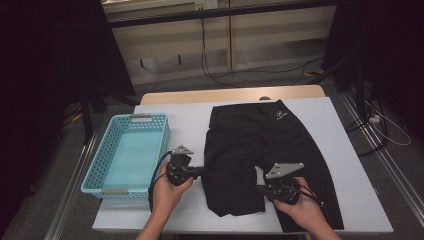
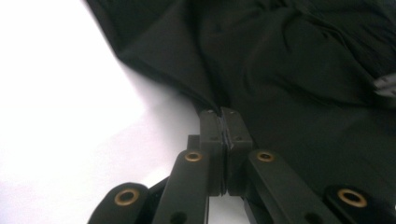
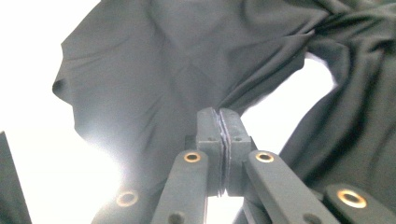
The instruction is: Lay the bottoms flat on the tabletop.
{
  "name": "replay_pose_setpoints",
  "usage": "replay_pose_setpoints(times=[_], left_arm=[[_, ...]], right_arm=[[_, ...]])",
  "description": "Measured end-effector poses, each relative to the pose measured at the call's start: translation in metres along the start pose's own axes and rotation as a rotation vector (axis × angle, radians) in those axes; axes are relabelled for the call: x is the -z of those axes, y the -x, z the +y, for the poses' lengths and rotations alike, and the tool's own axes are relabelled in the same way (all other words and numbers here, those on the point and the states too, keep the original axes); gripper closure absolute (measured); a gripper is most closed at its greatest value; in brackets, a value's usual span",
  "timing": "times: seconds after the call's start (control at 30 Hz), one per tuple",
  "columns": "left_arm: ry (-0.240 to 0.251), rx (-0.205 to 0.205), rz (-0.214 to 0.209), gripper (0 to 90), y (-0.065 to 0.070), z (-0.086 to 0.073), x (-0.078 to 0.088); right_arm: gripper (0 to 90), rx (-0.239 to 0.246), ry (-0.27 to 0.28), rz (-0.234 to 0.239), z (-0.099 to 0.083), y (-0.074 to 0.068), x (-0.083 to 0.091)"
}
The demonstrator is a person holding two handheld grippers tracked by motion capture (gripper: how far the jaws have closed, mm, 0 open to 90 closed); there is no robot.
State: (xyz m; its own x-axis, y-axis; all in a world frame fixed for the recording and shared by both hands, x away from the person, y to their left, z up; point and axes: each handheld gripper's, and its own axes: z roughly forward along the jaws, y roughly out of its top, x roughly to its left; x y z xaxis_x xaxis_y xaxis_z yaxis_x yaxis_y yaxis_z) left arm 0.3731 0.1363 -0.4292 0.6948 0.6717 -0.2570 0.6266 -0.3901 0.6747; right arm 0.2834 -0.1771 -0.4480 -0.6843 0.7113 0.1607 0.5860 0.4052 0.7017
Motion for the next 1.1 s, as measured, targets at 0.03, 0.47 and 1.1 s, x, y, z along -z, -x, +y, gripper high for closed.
replay_pose_setpoints(times=[0.03, 0.47, 1.1], left_arm=[[0.010, -0.002, 0.009, 89.0, -0.001, 0.000, 0.000], [0.088, -0.021, 0.060, 44.5, -0.006, 0.001, -0.019], [-0.060, -0.082, 0.006, 77.5, 0.013, -0.013, -0.024]], right_arm=[[88.8, -0.003, 0.006, 0.005, 0.001, -0.001, 0.001], [88.9, -0.052, 0.011, -0.163, 0.000, 0.023, -0.004], [76.9, -0.003, 0.025, -0.193, 0.002, 0.019, -0.005]])
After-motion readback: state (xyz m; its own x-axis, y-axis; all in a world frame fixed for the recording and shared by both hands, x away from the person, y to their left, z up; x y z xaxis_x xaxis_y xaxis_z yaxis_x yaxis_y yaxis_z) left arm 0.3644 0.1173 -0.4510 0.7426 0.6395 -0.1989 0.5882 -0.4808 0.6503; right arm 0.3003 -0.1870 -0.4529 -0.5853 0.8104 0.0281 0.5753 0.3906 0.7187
